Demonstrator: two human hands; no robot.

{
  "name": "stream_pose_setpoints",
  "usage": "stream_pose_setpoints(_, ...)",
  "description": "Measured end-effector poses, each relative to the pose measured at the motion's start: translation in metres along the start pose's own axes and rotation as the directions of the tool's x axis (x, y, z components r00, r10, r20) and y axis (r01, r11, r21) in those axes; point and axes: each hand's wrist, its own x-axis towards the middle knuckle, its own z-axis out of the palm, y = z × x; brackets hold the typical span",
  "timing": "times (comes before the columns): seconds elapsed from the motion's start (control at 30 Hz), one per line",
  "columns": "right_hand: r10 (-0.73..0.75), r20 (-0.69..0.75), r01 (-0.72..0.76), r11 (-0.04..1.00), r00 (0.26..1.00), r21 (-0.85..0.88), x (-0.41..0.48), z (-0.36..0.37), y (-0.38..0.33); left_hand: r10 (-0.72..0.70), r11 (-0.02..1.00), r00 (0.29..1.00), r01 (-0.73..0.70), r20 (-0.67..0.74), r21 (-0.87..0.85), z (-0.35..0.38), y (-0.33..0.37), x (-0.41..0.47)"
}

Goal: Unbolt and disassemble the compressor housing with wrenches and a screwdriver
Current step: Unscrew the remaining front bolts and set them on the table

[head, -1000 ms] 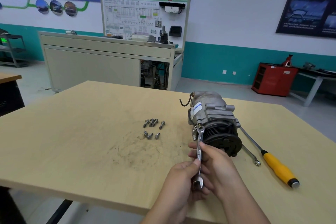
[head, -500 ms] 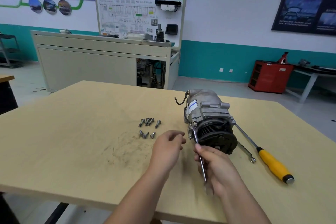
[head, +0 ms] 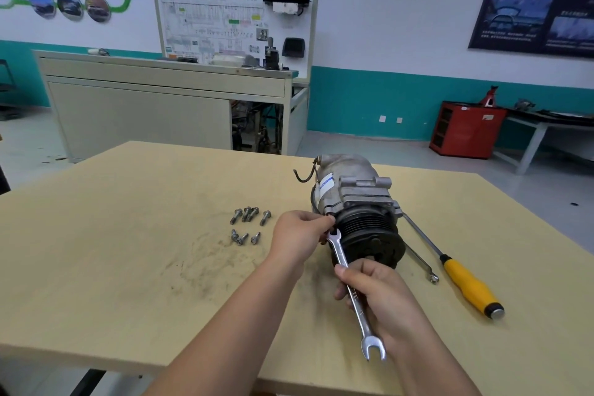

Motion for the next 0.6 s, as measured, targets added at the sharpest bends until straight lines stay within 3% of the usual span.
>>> stream_pose_setpoints(0.3, -0.028, 0.153, 0.037, 0.998, 0.988, -0.057, -0.002, -0.003, 0.012, -0.012, 0.997, 0.999, 0.015, -0.041, 0.070, -0.037, -0.020, -0.006)
stream_pose_setpoints(0.43, -0.039, 0.095, 0.041, 0.999, 0.995, -0.016, -0.001, -0.001, 0.012, 0.166, 0.918, 0.946, -0.046, -0.277, 0.395, -0.081, -0.020, 0.012)
stream_pose_setpoints(0.6, -0.023, 0.035, 0.023, 1.000, 0.999, 0.004, -0.002, 0.000, 0.013, 0.215, 0.727, 0.894, 0.122, -0.394, 0.675, -0.119, -0.039, 0.039)
